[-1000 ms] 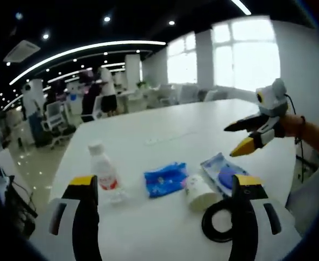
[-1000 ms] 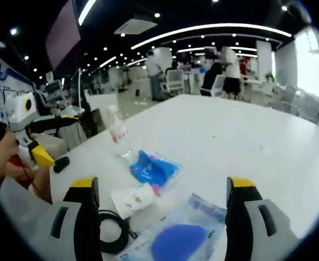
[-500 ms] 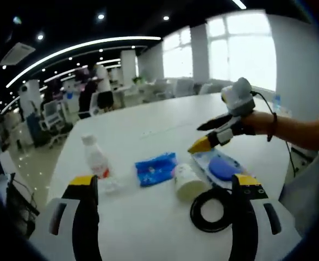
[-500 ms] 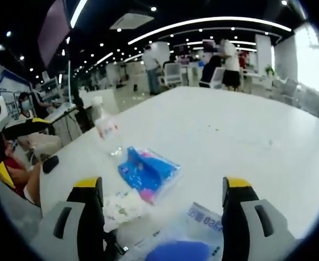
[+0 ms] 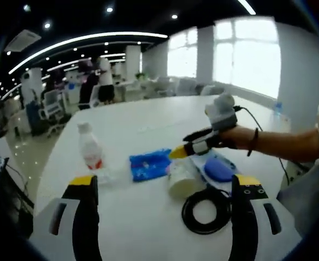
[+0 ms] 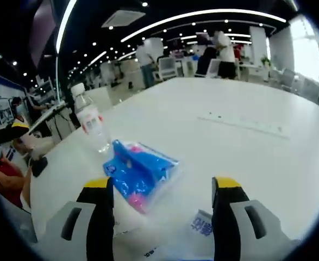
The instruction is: Arrange the tabletop items into an orderly group along one side of the table until the central work area is clear of visible clutter.
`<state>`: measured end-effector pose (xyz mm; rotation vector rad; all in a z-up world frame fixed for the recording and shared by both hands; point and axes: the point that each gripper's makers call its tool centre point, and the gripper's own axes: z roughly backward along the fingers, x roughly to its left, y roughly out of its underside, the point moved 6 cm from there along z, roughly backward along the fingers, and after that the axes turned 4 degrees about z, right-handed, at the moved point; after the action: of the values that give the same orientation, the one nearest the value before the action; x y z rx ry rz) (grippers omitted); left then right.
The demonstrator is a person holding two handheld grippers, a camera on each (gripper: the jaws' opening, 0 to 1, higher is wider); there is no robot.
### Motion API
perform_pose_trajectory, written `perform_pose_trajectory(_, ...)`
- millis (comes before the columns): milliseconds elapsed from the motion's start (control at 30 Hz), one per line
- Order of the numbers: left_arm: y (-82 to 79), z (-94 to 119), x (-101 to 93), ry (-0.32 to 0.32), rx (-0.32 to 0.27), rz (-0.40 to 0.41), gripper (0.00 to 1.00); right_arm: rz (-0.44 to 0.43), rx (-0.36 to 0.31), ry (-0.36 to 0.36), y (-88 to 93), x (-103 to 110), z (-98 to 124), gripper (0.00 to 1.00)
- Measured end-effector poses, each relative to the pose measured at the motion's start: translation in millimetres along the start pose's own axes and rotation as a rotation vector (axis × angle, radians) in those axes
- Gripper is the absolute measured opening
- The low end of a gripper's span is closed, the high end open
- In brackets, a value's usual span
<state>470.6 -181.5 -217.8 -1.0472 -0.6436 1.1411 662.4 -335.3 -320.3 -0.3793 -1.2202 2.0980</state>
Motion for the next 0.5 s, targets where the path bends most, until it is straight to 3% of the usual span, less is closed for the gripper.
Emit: perform_pose_trajectory(500, 9.4, -8, -3.8, 0.022, 0.034, 0.010, 1.00, -0.044, 0.039, 0.003, 8.8, -2, -24, 0.60)
